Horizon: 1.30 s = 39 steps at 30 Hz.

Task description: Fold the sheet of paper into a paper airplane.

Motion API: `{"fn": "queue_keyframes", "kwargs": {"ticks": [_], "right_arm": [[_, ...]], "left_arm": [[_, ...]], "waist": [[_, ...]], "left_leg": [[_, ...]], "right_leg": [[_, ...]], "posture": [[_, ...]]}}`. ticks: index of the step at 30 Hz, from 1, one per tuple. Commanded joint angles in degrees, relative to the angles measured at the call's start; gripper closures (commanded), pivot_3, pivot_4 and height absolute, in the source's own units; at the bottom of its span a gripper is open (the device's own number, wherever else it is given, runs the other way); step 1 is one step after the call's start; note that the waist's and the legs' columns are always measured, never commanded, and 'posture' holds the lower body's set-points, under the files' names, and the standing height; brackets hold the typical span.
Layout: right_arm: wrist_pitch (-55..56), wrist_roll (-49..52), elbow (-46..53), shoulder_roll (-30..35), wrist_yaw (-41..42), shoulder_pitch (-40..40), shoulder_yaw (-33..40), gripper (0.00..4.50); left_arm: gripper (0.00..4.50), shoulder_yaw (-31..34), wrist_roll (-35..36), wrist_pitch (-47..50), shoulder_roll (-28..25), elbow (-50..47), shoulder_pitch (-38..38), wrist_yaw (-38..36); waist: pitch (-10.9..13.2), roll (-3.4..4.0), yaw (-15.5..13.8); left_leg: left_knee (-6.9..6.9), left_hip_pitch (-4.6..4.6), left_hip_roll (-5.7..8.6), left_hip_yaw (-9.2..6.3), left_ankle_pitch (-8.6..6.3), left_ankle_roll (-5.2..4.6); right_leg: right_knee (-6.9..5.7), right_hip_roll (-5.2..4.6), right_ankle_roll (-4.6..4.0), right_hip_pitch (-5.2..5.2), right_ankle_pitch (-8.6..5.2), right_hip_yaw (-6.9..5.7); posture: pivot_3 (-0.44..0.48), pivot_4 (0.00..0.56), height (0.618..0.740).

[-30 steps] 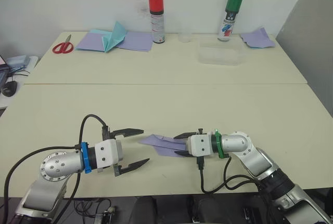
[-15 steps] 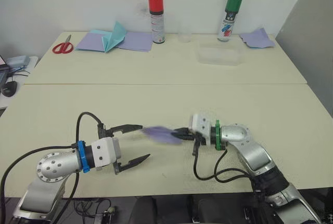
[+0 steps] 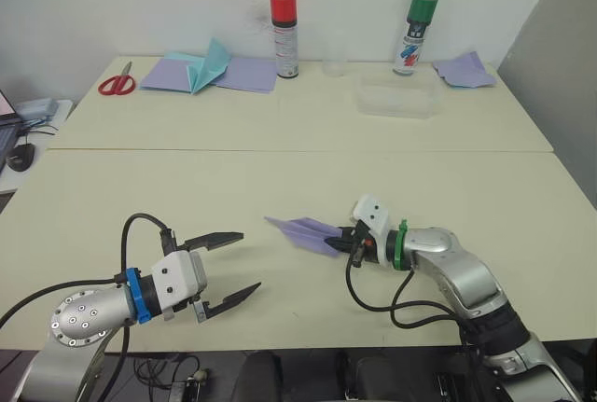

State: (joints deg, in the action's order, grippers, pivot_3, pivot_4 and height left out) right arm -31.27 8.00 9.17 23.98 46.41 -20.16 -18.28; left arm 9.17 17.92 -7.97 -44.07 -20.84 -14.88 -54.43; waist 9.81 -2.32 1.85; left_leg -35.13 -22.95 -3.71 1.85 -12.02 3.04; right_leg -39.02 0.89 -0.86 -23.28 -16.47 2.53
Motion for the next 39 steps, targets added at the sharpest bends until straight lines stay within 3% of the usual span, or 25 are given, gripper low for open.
{"fn": "queue_keyframes", "kwargs": {"ticks": [1, 7, 16, 22, 32, 39], "right_arm": [[5.37, -0.55, 3.65, 1.64, 1.61, -0.86, 0.02, 2.13], [14.68, -1.4, 4.21, 2.72, 3.67, -3.11, 0.06, 0.02], [37.64, -5.54, 0.76, 3.38, 8.85, -4.14, -3.54, 0.02], [41.65, -9.06, -1.16, 3.08, 7.79, -2.13, -5.6, 2.0], [42.67, -19.53, -7.81, 1.21, 1.79, -2.67, -8.0, 2.0], [39.17, -19.25, -9.3, -0.85, 0.87, -3.11, -6.59, 2.0]], "left_arm": [[0.0, 1.04, 0.4, -0.27, 0.21, -1.52, 0.64, 0.47], [0.0, 0.59, 0.21, 0.07, 0.18, -1.05, 1.44, 0.36], [0.0, 0.42, 0.01, 0.14, 0.1, -0.75, 2.34, 0.16], [0.0, 0.34, -0.03, 0.11, 0.22, -1.79, 1.19, 0.22], [0.0, -0.27, -0.22, 0.55, 0.32, -2.06, 1.46, 0.24], [0.0, -0.76, -0.31, 1.06, 0.48, -2.06, 2.01, 0.25]], "waist": [[0.0, 0.0, 0.01], [0.0, -0.01, 0.07], [-0.01, -0.01, 0.01], [-0.01, -0.02, 0.0], [-0.03, -0.04, -0.02], [-0.03, -0.04, -0.01]], "left_leg": [[0.0, 0.0, 0.0, 0.01, 0.0, 0.0], [0.0, 0.0, -0.03, -0.02, 0.0, 0.0], [0.0, 0.0, -0.02, -0.01, 0.0, 0.0], [-0.01, 0.01, -0.03, -0.01, 0.0, 0.0], [-0.07, 0.03, -0.02, -0.01, 0.0, 0.0], [-0.07, 0.03, -0.02, -0.01, 0.0, 0.0]], "right_leg": [[0.0, 0.0, 0.01, 0.0, 0.0, 0.0], [-0.01, 0.04, 0.0, -0.01, 0.0, -0.01], [0.0, 0.04, 0.0, 0.01, 0.0, -0.01], [-0.02, 0.03, 0.0, 0.02, 0.0, 0.0], [-0.06, 0.03, 0.0, 0.04, 0.01, 0.0], [-0.06, 0.04, 0.0, 0.04, 0.01, 0.0]], "posture": [[0.0, 0.15, 0.74], [0.0, 0.15, 0.74], [0.0, 0.15, 0.74], [0.0, 0.15, 0.74], [0.0, 0.15, 0.74], [0.0, 0.15, 0.74]]}}
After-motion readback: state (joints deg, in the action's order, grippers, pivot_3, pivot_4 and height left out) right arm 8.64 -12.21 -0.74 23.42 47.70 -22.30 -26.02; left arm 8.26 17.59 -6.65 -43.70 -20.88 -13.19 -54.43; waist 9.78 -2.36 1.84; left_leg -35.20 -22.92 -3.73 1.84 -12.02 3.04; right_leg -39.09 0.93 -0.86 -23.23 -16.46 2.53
